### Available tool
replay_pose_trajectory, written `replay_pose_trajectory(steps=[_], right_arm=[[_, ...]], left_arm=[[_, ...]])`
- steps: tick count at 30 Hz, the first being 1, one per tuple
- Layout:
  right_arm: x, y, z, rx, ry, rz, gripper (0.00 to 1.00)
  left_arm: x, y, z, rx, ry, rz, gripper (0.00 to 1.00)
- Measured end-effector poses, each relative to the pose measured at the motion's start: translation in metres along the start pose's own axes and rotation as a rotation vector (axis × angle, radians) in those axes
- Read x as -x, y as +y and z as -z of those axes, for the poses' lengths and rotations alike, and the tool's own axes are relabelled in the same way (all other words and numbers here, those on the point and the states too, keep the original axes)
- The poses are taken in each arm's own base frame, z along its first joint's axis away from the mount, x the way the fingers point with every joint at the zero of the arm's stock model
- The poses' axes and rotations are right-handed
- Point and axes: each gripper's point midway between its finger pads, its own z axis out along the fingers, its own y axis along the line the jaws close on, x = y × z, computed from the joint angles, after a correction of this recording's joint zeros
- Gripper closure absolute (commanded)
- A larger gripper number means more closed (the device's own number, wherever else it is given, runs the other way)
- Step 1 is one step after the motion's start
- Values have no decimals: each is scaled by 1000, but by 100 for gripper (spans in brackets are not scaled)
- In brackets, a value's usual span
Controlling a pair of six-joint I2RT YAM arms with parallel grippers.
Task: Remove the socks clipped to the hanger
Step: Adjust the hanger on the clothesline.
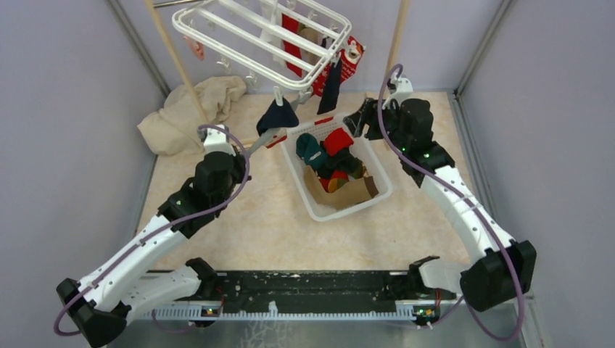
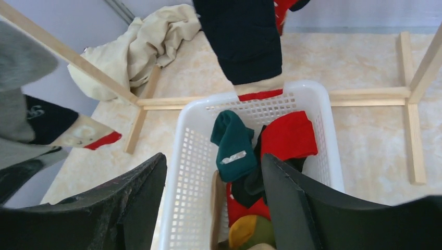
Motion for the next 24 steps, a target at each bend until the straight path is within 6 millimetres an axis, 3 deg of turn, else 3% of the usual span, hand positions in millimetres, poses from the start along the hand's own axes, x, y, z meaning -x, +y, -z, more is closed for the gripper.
replay_pose_trajectory(steps=[6, 10, 15, 18, 24], right_arm=[[-17, -44, -37, 42, -26, -21, 33], [-26, -60, -72, 92, -29, -18, 33], [-38, -63, -110, 179, -21, -9, 33], [-30, -61, -128, 228, -61, 7, 32], [-13, -47, -137, 329, -156, 20, 30]], left_arm=[[0, 9, 3, 22, 12, 1, 99], [0, 15, 5, 36, 17, -1, 99], [1, 21, 11, 44, 25, 3, 99], [4, 22, 15, 43, 23, 10, 99], [4, 26, 20, 49, 36, 3, 99]])
